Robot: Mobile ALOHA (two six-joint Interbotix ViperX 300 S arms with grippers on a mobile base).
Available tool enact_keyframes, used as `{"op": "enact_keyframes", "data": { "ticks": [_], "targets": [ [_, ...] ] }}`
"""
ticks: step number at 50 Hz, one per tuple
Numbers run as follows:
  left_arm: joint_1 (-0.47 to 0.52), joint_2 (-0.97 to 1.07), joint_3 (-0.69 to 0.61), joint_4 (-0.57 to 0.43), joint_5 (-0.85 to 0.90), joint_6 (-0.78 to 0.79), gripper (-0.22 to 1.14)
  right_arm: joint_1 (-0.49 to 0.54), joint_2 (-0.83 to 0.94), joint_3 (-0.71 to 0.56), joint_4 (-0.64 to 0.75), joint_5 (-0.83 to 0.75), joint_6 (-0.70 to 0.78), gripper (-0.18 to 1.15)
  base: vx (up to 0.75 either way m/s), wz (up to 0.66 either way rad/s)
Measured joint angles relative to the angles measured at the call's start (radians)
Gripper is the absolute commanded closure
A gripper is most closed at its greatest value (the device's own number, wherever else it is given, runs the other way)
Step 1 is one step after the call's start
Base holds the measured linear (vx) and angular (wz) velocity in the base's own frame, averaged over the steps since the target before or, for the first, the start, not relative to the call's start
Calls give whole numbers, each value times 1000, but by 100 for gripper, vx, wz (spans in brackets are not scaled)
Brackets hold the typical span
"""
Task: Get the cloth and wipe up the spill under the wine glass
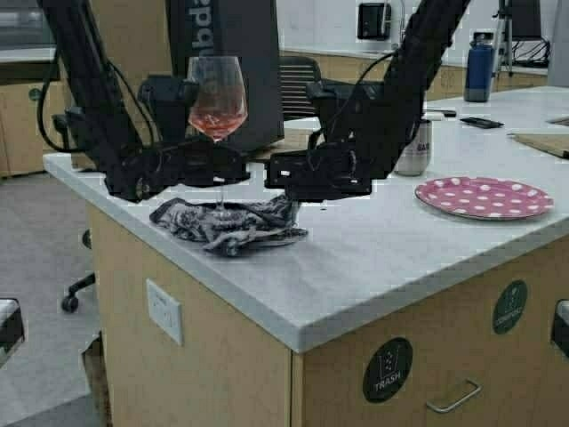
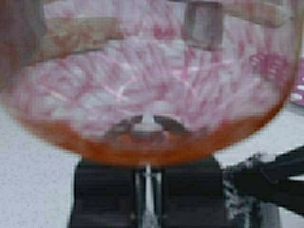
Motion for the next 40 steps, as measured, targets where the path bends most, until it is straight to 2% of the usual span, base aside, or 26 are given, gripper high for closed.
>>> {"op": "enact_keyframes", "data": {
  "ticks": [18, 31, 40],
  "targets": [
    [-2, 49, -57, 0, -26, 6, 76, -25, -32, 74, 41, -60, 21, 91, 0, 0],
    [-2, -23, -55, 0, -25, 5, 76, -124, -184, 225, 261, -278, 106, 91, 0, 0],
    [-2, -20, -72, 0, -25, 6, 76, -184, -262, 296, 308, -425, 112, 91, 0, 0]
  ]
}}
